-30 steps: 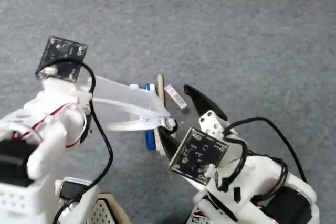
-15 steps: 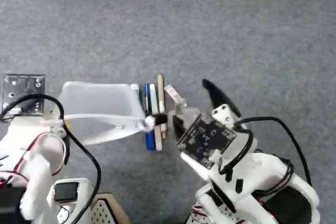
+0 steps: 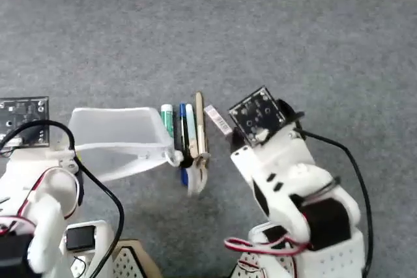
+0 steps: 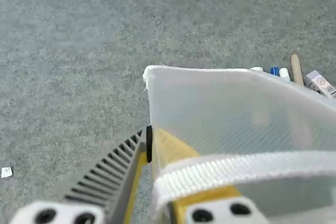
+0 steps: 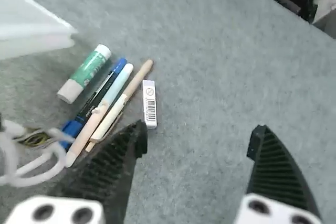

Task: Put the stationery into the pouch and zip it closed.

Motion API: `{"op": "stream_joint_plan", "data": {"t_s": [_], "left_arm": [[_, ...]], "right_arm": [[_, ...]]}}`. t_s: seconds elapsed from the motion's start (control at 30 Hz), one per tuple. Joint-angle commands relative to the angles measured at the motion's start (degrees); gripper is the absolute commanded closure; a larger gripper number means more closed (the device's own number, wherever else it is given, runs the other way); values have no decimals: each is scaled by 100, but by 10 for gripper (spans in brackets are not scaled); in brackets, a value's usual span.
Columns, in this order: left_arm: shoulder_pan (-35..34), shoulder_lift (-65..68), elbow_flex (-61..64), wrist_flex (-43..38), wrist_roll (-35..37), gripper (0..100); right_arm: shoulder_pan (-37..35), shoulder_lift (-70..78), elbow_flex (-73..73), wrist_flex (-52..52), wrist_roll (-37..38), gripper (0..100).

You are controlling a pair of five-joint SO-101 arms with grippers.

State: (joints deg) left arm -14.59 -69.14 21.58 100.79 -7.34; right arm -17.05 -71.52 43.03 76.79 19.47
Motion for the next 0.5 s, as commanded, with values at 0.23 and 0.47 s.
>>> {"op": "stream_joint_plan", "data": {"t_s": [0.23,0.47], "left_arm": [[-75,62,646,-668,211,972],[-75,396,708,-747,220,972]], "right_arm": [[79,295,778,-1169,-105,680],[-237,1323,347,-1503,-316,681]]}}
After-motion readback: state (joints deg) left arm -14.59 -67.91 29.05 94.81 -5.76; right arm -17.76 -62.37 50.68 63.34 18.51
